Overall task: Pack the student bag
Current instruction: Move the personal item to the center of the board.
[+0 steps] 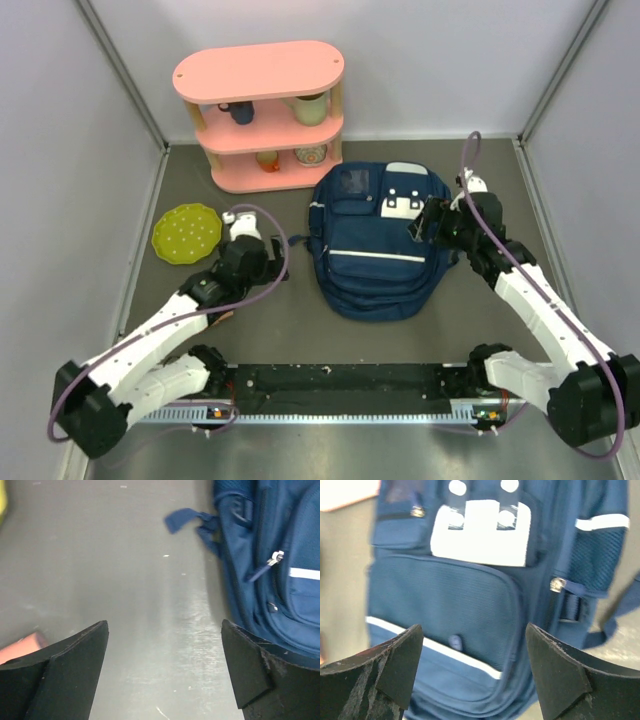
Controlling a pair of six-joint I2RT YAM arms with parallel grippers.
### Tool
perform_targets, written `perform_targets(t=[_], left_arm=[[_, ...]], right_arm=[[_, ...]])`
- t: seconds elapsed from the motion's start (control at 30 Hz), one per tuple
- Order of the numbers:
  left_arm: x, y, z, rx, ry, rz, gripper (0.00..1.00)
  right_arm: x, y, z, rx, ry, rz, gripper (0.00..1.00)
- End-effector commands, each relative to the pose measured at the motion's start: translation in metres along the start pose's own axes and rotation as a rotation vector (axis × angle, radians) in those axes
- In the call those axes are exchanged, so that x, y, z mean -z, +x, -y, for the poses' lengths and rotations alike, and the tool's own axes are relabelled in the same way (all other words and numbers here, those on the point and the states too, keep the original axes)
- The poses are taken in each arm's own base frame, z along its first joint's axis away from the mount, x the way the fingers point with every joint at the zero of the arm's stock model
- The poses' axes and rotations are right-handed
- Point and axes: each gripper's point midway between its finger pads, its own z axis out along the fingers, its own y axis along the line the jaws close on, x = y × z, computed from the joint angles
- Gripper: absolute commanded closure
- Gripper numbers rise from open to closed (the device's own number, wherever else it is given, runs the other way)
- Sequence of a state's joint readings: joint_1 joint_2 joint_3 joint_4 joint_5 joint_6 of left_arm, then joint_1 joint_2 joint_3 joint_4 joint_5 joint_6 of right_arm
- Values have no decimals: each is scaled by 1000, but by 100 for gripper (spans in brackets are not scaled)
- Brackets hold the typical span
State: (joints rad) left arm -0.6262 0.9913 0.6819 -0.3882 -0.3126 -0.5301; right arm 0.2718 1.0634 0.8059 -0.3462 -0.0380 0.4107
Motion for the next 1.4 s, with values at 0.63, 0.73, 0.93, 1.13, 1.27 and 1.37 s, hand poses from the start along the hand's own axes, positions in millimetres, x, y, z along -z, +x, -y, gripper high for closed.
perform_targets(t=[0.63, 0.73, 0.93, 1.13, 1.27, 1.37], left_arm=[[67, 13, -194, 525, -715, 136, 1], [71, 16, -198, 569, -724, 156, 1], [52, 44, -213, 677, -764, 65, 1], [51, 52, -228, 697, -878, 3, 1], [36, 63, -228, 721, -850, -25, 1], [22, 74, -222, 741, -803, -70, 1]], right_arm=[[32, 66, -203, 12, -643, -172, 10], [34, 72, -210, 15, -669, -201, 11], [38, 71, -211, 12, -684, -191, 10], [39, 72, -207, 15, -673, -180, 10], [38, 72, -204, 13, -663, -172, 10], [38, 72, -204, 14, -661, -172, 9]])
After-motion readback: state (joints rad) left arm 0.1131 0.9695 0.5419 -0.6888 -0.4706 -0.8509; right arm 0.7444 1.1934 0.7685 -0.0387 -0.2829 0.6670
